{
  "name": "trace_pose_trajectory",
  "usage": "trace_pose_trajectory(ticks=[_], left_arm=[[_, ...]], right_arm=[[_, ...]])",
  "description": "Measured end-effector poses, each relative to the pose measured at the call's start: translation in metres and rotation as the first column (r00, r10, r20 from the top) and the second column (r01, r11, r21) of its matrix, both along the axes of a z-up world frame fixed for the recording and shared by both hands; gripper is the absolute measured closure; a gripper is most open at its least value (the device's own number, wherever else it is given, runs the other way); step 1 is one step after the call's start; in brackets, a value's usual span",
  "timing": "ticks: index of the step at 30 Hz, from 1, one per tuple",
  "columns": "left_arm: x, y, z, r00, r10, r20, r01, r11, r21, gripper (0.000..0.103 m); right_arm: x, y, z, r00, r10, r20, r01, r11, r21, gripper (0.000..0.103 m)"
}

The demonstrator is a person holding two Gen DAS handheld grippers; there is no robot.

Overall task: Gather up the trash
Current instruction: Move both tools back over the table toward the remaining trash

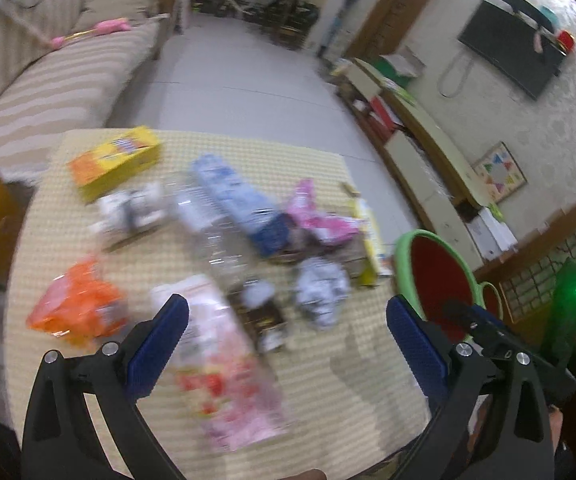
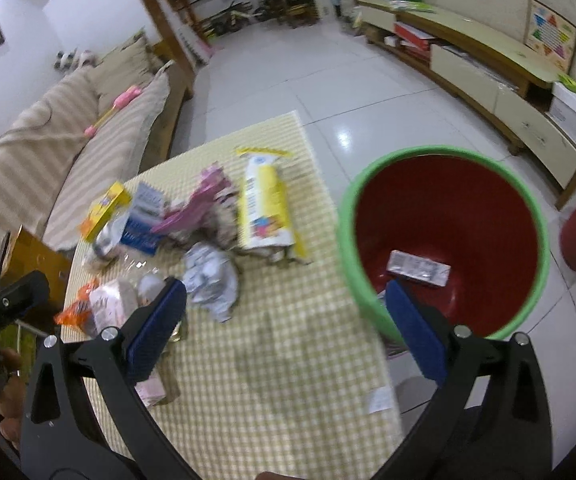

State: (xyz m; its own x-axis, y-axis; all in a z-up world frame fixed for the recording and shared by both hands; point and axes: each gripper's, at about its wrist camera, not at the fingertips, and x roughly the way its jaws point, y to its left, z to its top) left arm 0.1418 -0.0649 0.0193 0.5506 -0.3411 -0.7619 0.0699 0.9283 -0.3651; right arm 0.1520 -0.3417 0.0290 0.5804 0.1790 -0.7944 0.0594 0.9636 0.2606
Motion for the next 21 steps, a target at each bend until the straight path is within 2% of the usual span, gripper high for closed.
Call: trace_pose_trajectory(ticks=[9, 15, 21], left_arm=[[-0.028, 0.082, -0.017, 0.989, 0.147, -0.014, -0.146, 0.989, 0.033, 0.008], [-0.035, 0.114, -0.034, 0.966, 0.249, -0.063, -0.246, 0.968, 0.047, 0.008], [-0.03, 0.129, -0.054, 0.949, 0.293, -0.12, -0.29, 0.956, 0.04, 0.008]], right_arm=[[0.003, 0.063, -0.004, 0.996, 0.094, -0.002, -0.094, 0.995, -0.029, 0.005], [0.005, 0.086, -0.011, 0.992, 0.123, -0.019, -0.124, 0.991, -0.047, 0.005], [0.009, 0.091, -0.019, 0.991, 0.13, -0.038, -0.132, 0.99, -0.054, 0.005]])
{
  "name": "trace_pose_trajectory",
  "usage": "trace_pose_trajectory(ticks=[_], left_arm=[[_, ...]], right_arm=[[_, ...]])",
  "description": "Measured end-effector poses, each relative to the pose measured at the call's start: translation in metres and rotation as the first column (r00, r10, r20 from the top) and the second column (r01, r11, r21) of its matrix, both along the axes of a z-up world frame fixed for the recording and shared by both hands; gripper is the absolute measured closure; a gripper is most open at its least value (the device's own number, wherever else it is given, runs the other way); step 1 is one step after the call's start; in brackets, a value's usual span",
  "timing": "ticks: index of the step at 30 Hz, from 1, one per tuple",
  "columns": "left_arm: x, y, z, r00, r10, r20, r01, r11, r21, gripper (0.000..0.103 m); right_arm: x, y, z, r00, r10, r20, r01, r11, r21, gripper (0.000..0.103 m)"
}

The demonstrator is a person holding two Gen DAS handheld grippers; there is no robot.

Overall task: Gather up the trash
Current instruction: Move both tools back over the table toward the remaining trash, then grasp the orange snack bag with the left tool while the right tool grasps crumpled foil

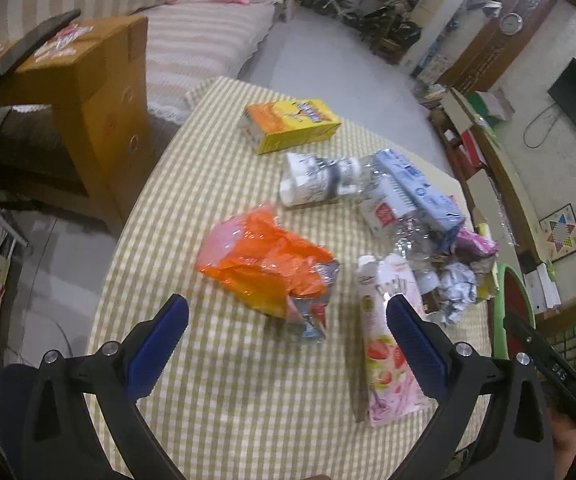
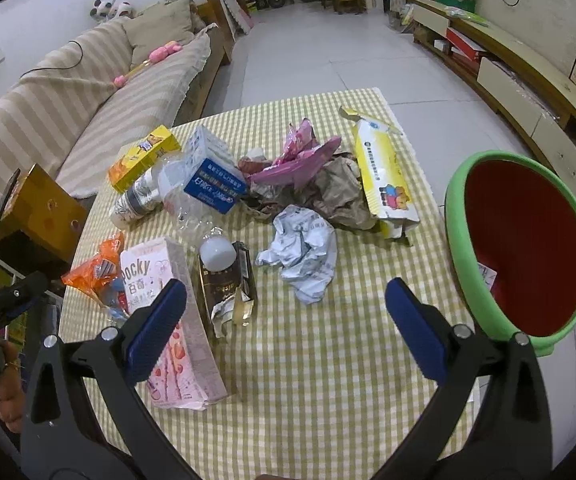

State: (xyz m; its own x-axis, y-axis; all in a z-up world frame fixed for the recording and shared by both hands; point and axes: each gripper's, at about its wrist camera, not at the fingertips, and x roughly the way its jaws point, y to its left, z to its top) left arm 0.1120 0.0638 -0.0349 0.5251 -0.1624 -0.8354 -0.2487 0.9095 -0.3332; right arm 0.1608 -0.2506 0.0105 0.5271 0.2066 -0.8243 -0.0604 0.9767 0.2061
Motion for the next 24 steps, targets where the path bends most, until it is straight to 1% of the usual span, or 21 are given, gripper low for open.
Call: trace_pose_trajectory(ticks=[2, 4, 6, 10, 14, 17, 19, 21, 24], left_arm=[[0.002, 0.0, -0.004, 1.0, 0.004, -0.012, -0.004, 1.0, 0.0, 0.008], [0.006, -0.001, -0.012, 0.999, 0.005, -0.041, -0.005, 1.0, 0.001, 0.008], [0.01, 0.0, -0.022, 0.997, 0.009, -0.073, -0.011, 1.0, -0.025, 0.008], [0.017, 0.0, -0.034, 0.994, 0.032, -0.109, -0.039, 0.997, -0.067, 0.008], [0.024, -0.002, -0.043, 0.99, 0.049, -0.132, -0.061, 0.994, -0.088, 0.008], [0.029, -0.004, -0.049, 0.988, 0.05, -0.143, -0.062, 0.995, -0.082, 0.008], [0.033, -0.004, -0.052, 0.987, 0.054, -0.149, -0.068, 0.993, -0.096, 0.008], [0.037, -0.005, -0.055, 0.987, 0.055, -0.153, -0.07, 0.993, -0.097, 0.008], [0.044, -0.005, -0.059, 0.985, 0.063, -0.163, -0.08, 0.991, -0.103, 0.008]], right_arm=[[0.002, 0.001, -0.003, 1.0, -0.002, -0.007, 0.002, 1.0, -0.001, 0.005], [0.007, 0.001, -0.008, 1.0, -0.004, -0.018, 0.004, 1.0, 0.0, 0.005], [0.012, 0.001, -0.014, 0.999, -0.005, -0.032, 0.005, 1.0, 0.001, 0.005], [0.021, 0.005, -0.023, 0.999, -0.007, -0.048, 0.007, 1.0, 0.001, 0.005], [0.032, 0.006, -0.032, 0.998, -0.015, -0.064, 0.015, 1.0, -0.002, 0.007], [0.04, 0.003, -0.041, 0.997, -0.029, -0.078, 0.029, 1.0, -0.006, 0.01], [0.046, 0.002, -0.047, 0.995, -0.04, -0.09, 0.04, 0.999, -0.005, 0.011], [0.052, 0.003, -0.053, 0.994, -0.041, -0.104, 0.041, 0.999, -0.006, 0.014], [0.057, 0.004, -0.058, 0.993, -0.042, -0.112, 0.042, 0.999, -0.006, 0.015]])
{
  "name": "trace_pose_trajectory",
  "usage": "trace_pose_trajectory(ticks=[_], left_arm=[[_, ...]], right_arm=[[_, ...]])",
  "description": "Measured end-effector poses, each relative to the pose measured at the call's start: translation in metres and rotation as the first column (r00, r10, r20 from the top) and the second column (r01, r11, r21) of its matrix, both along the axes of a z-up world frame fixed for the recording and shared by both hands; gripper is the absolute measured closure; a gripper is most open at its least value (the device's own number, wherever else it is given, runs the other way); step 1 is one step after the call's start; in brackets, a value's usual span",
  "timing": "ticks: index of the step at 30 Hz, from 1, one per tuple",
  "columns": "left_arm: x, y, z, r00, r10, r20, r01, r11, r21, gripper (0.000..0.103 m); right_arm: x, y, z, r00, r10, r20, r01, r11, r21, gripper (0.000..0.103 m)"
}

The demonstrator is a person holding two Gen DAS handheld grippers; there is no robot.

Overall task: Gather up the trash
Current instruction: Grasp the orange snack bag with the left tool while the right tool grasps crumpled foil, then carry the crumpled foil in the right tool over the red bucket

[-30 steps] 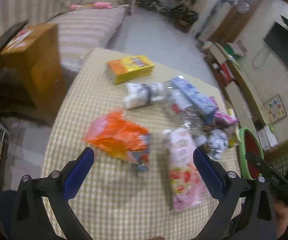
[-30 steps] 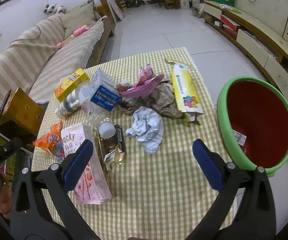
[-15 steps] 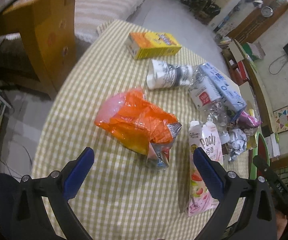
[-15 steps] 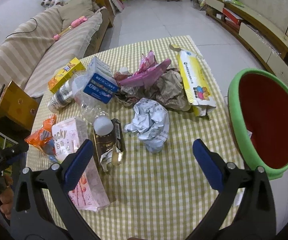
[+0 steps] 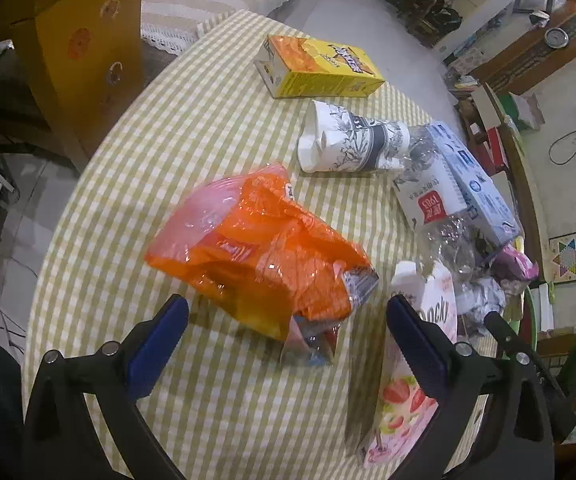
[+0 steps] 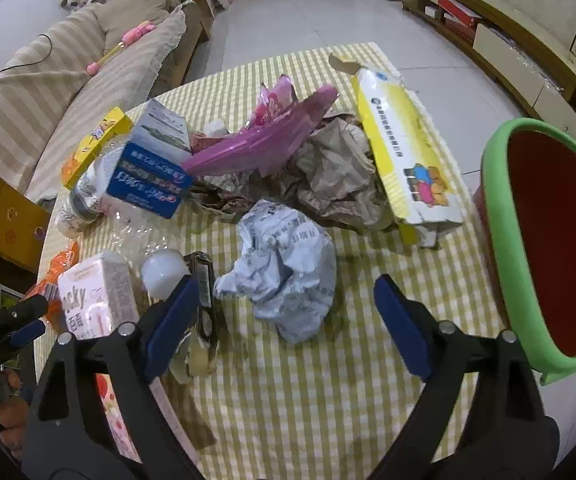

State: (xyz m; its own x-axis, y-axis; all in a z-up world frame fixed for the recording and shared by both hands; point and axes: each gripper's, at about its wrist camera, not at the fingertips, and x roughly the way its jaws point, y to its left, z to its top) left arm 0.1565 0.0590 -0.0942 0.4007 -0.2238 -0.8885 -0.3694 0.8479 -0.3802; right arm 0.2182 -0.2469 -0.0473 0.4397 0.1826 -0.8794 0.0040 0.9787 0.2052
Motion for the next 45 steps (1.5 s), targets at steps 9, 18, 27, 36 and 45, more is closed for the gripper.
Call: trace_pose_trajectory(ticks=[9, 18, 27, 36, 45], left_arm=[[0.021, -0.001, -0.013, 0.999, 0.03, -0.042, -0.031, 0.999, -0.017, 0.018], [0.026, -0.016, -0.01, 0.999, -0.024, -0.024, 0.024, 1.0, 0.002, 0.031], [0.013, -0.021, 0.015, 0.997, -0.072, 0.039, 0.07, 0.996, 0.057, 0.035], [-0.01, -0.016, 0.037, 0.991, -0.094, 0.094, 0.084, 0.991, 0.104, 0.035], [-0.03, -0.016, 0.06, 0.981, -0.108, 0.161, 0.092, 0.991, 0.099, 0.035]], right_arm=[[0.012, 0.006, -0.013, 0.999, 0.01, -0.032, -0.01, 1.0, 0.008, 0.03], [0.01, 0.003, -0.018, 0.998, 0.02, -0.053, -0.019, 1.0, 0.018, 0.052], [-0.007, -0.005, -0.001, 0.999, 0.032, -0.022, -0.031, 0.999, 0.014, 0.055], [-0.03, -0.008, 0.022, 0.999, 0.038, 0.014, -0.038, 0.998, 0.05, 0.055], [-0.047, -0.009, 0.049, 0.997, 0.047, 0.068, -0.052, 0.996, 0.071, 0.055]])
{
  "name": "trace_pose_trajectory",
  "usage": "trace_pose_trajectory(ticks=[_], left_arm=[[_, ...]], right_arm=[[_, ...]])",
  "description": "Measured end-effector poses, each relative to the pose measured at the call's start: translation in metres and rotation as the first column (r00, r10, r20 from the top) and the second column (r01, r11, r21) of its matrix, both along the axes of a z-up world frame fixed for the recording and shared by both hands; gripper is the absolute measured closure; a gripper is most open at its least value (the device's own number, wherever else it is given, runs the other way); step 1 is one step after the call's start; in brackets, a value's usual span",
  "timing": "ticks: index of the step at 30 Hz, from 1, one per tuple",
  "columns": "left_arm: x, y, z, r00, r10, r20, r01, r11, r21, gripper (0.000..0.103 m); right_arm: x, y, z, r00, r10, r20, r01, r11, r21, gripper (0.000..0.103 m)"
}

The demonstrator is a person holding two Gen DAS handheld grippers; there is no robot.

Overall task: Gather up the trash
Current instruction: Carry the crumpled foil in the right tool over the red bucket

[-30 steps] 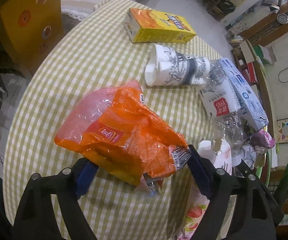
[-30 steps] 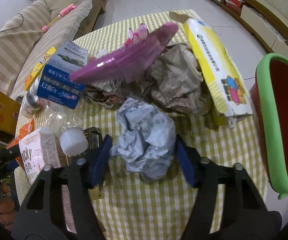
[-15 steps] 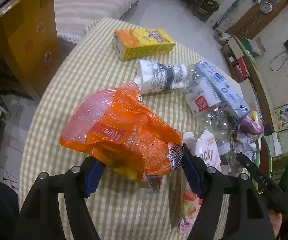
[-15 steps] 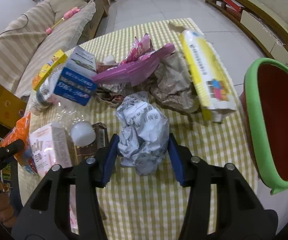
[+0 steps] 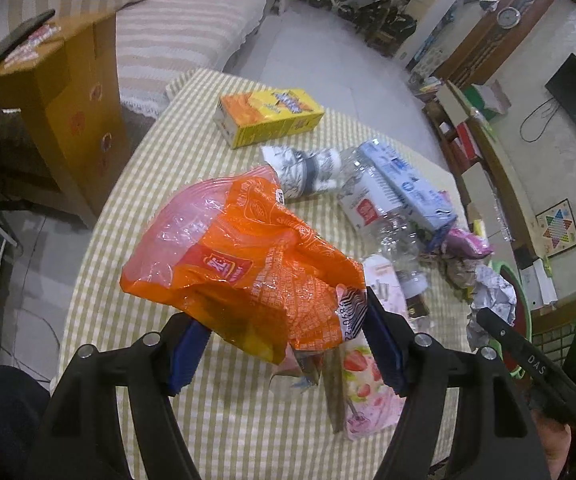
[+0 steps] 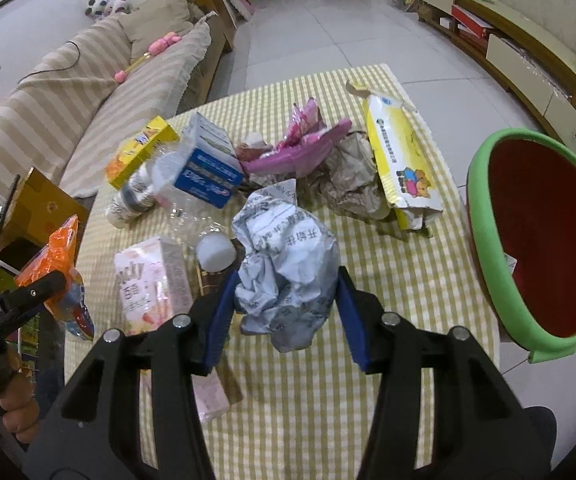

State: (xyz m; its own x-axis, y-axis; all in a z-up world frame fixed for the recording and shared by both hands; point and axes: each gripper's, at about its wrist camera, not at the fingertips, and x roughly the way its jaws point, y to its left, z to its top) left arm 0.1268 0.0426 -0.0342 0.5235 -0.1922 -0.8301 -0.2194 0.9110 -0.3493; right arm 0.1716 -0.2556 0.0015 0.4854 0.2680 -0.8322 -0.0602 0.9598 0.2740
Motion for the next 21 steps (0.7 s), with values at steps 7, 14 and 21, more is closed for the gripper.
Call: trace_pose_trajectory(ticks=[7, 14, 21], left_arm=[[-0.007, -0.01, 0.023, 0.998, -0.037, 0.056, 0.038, 0.999, -0.011, 0.035], [-0.007, -0.035, 0.043, 0.99, -0.105, 0.098, 0.105, 0.994, 0.0, 0.035], [0.002, -0.076, 0.059, 0.971, -0.201, 0.128, 0.201, 0.98, 0.008, 0.035]], right_arm=[[-0.013, -0.006, 0.015, 0.999, -0.009, 0.038, 0.008, 1.0, 0.022, 0.055], [-0.021, -0.025, 0.028, 0.996, -0.042, 0.073, 0.039, 0.999, 0.034, 0.055], [-0.025, -0.06, 0.037, 0.99, -0.104, 0.092, 0.1, 0.994, 0.044, 0.055]])
